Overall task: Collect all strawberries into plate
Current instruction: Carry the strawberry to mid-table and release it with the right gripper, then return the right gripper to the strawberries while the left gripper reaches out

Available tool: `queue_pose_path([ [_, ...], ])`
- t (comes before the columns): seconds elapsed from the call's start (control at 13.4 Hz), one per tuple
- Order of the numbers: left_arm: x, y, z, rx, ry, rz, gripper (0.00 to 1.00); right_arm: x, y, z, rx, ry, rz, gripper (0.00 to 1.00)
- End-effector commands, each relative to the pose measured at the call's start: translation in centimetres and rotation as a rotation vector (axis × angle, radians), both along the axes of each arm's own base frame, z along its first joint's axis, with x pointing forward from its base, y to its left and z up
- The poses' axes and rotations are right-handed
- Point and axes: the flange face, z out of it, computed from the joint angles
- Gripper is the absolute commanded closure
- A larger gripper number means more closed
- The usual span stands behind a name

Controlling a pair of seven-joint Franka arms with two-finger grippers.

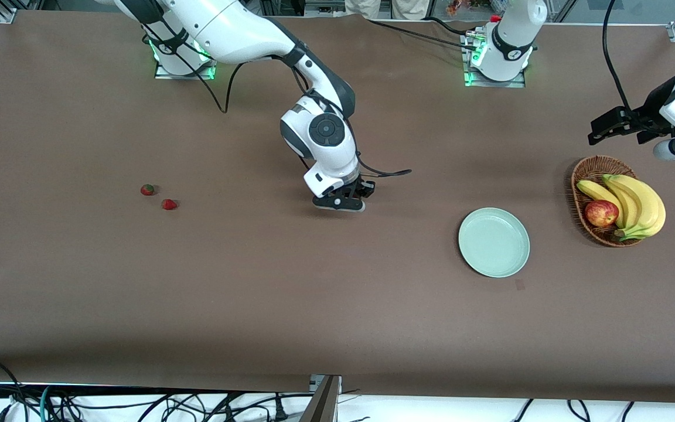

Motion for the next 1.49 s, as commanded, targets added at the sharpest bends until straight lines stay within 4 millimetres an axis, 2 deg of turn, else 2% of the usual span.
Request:
queue_pose_path([
  [0.0, -0.3, 0.0, 0.5, 0.005, -0.001, 0.004, 0.00, 1.4, -0.3, 2.1, -0.006, -0.038, 0.013, 0.00],
  [0.07, -0.3, 0.0, 0.5, 0.005, -0.001, 0.004, 0.00, 2.7, -1.3, 4.1, -0.014, -0.037, 0.003, 0.00],
  [0.22, -0.3, 0.0, 0.5, 0.005, -0.001, 0.004, 0.00, 6.5, -5.5, 7.2, -0.065, -0.004, 0.047, 0.00],
  [0.37, -0.3, 0.0, 0.6, 0.001, -0.003, 0.006, 0.00, 9.9, -11.2, 9.0, -0.113, 0.010, 0.156, 0.00],
  [0.6, -0.4, -0.2, 0.5, -0.003, 0.004, 0.012, 0.00, 15.1, -21.4, 8.3, -0.154, 0.065, 0.175, 0.00],
  [0.75, -0.1, -0.3, 1.7, -0.017, -0.021, 0.011, 0.00, 17.1, -27.2, 7.7, -0.176, 0.103, 0.166, 0.00],
  [0.89, 0.0, -1.1, 2.3, -0.062, -0.031, 0.004, 0.00, 17.9, -32.8, 6.9, -0.231, 0.164, 0.178, 0.00],
  [1.04, 0.1, -1.9, 2.2, -0.097, -0.028, -0.006, 0.00, 17.5, -36.9, 5.2, -0.263, 0.199, 0.159, 0.00],
  [1.19, 0.4, -2.4, 3.1, -0.144, -0.047, -0.001, 0.00, 16.2, -38.5, 4.5, -0.274, 0.223, 0.145, 0.00],
  [1.27, 0.8, -2.4, 2.7, -0.148, -0.044, 0.005, 0.00, 15.4, -38.9, 4.1, -0.274, 0.228, 0.143, 0.00],
  [1.42, 1.9, -2.4, 1.0, -0.150, -0.018, 0.009, 0.00, 13.6, -41.5, 2.6, -0.277, 0.197, 0.131, 0.00],
])
